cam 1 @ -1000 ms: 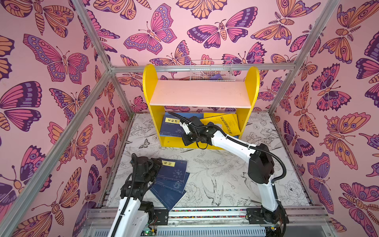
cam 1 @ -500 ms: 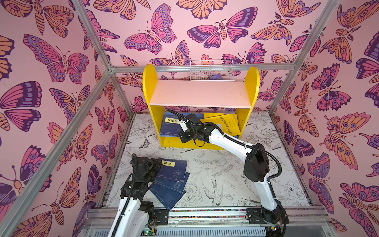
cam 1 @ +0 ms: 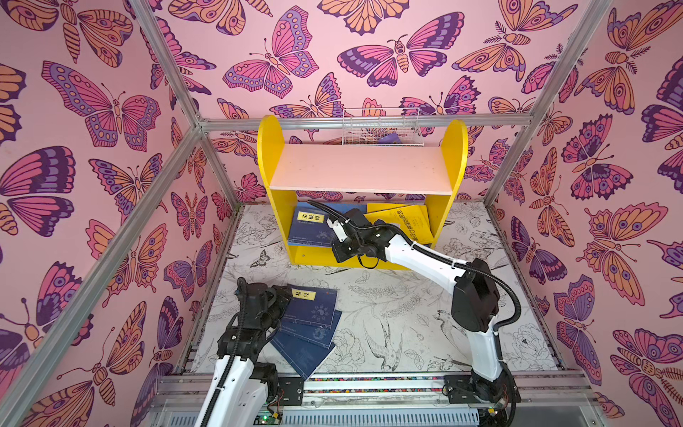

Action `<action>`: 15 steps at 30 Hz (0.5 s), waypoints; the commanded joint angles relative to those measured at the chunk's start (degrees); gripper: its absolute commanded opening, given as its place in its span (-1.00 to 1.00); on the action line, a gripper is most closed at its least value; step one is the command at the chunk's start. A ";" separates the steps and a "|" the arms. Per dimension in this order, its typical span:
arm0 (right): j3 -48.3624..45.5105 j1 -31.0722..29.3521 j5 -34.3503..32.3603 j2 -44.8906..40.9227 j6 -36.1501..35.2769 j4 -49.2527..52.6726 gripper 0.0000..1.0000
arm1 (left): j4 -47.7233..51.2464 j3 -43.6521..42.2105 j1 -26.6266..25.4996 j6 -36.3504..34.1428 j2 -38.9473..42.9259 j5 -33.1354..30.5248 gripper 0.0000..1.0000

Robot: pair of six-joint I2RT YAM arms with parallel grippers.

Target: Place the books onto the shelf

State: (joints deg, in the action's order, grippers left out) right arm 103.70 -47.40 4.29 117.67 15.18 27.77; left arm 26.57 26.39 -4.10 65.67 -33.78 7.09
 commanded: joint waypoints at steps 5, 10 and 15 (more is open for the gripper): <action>-1.95 -0.32 -1.29 -2.20 0.90 -0.70 -0.82 | -0.55 -0.96 -0.17 0.42 0.20 -0.06 0.12; 0.06 -0.12 -2.30 -0.22 0.82 -0.36 -0.82 | -0.55 -0.99 -0.21 0.42 0.26 -0.06 0.12; 3.04 0.48 -2.34 1.83 -0.05 0.17 -0.82 | -0.55 -1.16 -0.13 0.51 0.25 -0.04 0.11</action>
State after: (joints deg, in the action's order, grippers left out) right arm 103.66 -47.31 2.81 118.15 16.03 27.62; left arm 26.57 26.37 -4.10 65.69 -33.82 7.09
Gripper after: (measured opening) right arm 0.091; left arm 0.557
